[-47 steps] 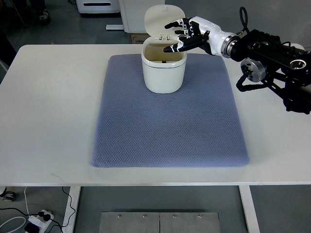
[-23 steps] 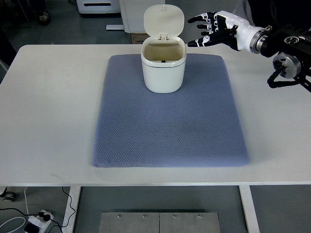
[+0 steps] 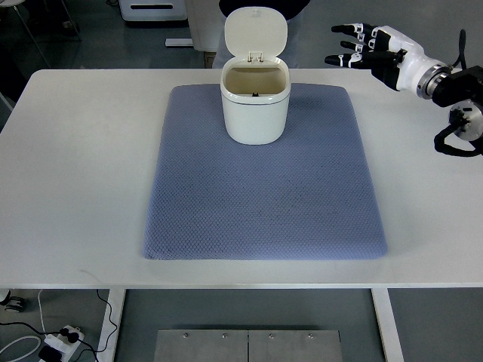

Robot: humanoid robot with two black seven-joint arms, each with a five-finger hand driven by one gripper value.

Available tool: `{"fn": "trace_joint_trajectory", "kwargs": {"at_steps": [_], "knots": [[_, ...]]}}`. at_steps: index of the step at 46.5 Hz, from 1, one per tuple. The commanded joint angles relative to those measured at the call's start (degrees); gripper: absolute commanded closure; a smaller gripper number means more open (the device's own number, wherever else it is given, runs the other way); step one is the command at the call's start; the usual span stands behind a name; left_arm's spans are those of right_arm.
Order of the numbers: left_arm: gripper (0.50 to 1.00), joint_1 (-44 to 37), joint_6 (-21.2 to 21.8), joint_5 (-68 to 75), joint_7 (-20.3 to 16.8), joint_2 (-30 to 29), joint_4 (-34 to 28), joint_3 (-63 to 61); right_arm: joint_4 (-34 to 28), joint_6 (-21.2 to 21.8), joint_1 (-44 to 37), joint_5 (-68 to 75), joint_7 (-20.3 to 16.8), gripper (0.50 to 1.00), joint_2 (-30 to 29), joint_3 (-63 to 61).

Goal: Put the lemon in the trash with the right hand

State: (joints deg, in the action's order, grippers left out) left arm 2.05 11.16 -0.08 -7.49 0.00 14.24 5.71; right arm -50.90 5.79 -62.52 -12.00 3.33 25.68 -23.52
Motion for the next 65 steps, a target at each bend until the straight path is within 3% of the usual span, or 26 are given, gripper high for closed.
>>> {"fn": "trace_joint_trajectory", "kwargs": {"at_steps": [1,33,42,65], "knots": [[0.5,-0.03,0.0,-0.01,0.02,0.0,0.0,0.0,0.01,0.01,1.7,-0.04,-0.08,0.5,-0.01,-2.4],[0.5,-0.03,0.0,-0.01,0.02,0.0,0.0,0.0,-0.52,-0.17,20.24,0.14,0.27,0.5,-0.89,-24.2],[0.5,-0.03,0.0,-0.01,0.02,0.0,0.0,0.0,-4.03,-0.96,25.69,0.05,0.54,0.5,-3.26,-28.86],[0.5,-0.03,0.0,-0.01,0.02,0.0,0.0,0.0,-4.38,-1.58,30.18,-0.57,8.62,0.5,-11.0,-34.05]]}}
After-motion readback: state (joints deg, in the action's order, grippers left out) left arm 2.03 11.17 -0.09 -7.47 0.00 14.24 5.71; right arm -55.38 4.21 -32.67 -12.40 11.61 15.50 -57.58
